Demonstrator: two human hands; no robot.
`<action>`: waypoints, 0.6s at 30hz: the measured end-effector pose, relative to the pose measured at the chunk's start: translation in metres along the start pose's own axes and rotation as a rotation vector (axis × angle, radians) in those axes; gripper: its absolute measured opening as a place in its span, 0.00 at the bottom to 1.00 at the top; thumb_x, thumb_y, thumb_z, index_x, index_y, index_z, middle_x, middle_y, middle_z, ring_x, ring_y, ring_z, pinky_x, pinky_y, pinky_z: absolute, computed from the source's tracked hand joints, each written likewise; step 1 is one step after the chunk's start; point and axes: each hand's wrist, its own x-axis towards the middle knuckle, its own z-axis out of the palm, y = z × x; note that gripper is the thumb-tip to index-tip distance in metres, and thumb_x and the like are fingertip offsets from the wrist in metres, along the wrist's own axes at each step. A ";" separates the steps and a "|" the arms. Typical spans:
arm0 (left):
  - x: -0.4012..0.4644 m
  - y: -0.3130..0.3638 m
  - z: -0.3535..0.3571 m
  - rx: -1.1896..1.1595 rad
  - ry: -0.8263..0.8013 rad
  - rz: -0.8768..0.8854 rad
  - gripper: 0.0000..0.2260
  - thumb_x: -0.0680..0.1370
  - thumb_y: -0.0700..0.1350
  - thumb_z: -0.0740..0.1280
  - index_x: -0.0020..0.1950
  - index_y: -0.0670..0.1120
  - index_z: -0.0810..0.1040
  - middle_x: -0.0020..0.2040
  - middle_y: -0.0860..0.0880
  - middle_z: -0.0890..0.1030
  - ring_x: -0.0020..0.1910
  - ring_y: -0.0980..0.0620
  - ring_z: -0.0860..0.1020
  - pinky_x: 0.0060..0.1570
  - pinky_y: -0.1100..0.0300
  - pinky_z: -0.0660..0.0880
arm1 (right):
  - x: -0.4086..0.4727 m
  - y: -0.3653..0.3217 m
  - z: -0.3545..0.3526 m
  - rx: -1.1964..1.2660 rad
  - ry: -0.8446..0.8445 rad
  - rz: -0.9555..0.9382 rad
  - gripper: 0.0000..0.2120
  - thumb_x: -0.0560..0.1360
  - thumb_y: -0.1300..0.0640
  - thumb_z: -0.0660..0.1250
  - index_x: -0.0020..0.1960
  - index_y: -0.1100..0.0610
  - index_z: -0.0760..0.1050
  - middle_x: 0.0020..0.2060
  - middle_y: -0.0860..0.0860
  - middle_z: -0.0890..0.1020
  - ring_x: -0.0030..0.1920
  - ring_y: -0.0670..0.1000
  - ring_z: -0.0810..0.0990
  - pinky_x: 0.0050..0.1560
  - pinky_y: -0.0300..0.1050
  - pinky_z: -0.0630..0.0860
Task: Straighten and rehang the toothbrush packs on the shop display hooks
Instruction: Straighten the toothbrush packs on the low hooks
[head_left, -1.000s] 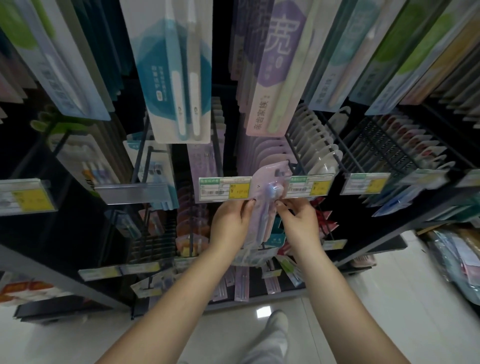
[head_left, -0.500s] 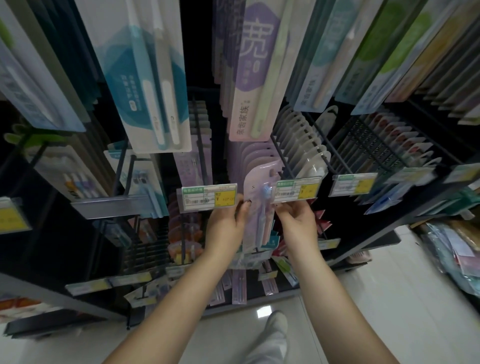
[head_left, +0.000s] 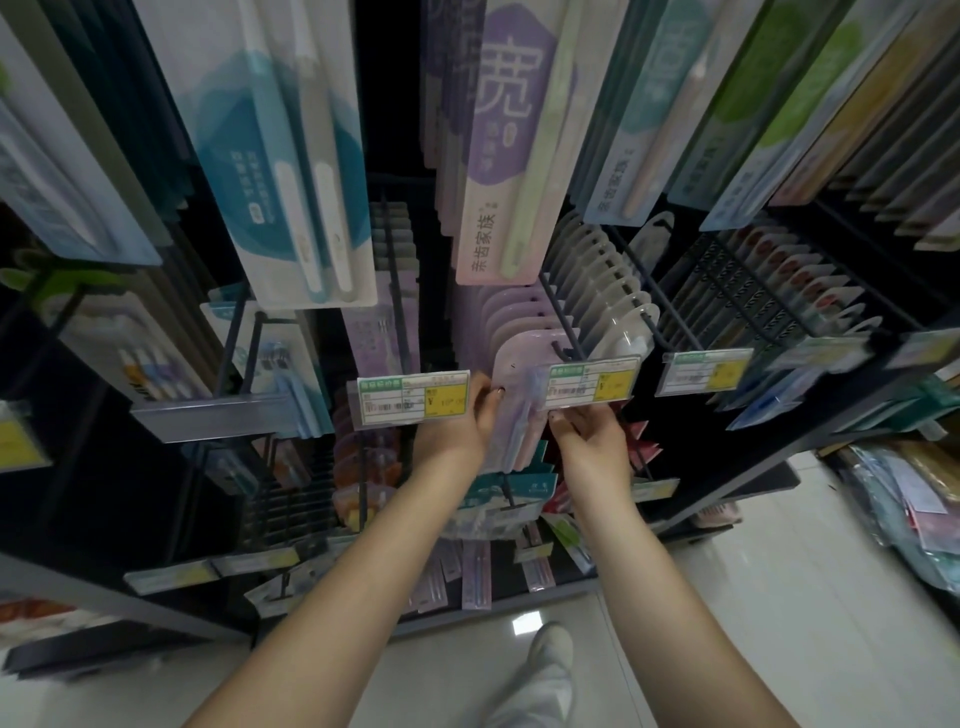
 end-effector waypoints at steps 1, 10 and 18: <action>0.000 -0.001 0.000 -0.019 0.001 -0.023 0.10 0.79 0.51 0.61 0.51 0.46 0.75 0.51 0.45 0.77 0.49 0.46 0.75 0.46 0.53 0.72 | 0.000 0.004 0.000 -0.032 0.006 0.005 0.12 0.76 0.65 0.63 0.55 0.51 0.71 0.56 0.50 0.77 0.58 0.47 0.74 0.59 0.42 0.69; -0.009 -0.033 -0.020 -0.178 0.174 -0.175 0.06 0.79 0.43 0.61 0.52 0.42 0.76 0.48 0.47 0.75 0.48 0.51 0.72 0.42 0.66 0.64 | -0.005 0.031 0.020 -0.269 -0.038 0.003 0.06 0.74 0.67 0.64 0.45 0.58 0.71 0.38 0.50 0.75 0.41 0.49 0.74 0.38 0.32 0.68; 0.008 -0.047 -0.048 -0.446 0.378 -0.118 0.13 0.75 0.37 0.63 0.59 0.46 0.72 0.52 0.50 0.75 0.48 0.56 0.74 0.52 0.65 0.70 | 0.000 0.009 0.077 -0.265 -0.391 0.021 0.10 0.76 0.66 0.62 0.56 0.57 0.74 0.48 0.49 0.78 0.51 0.48 0.76 0.40 0.29 0.69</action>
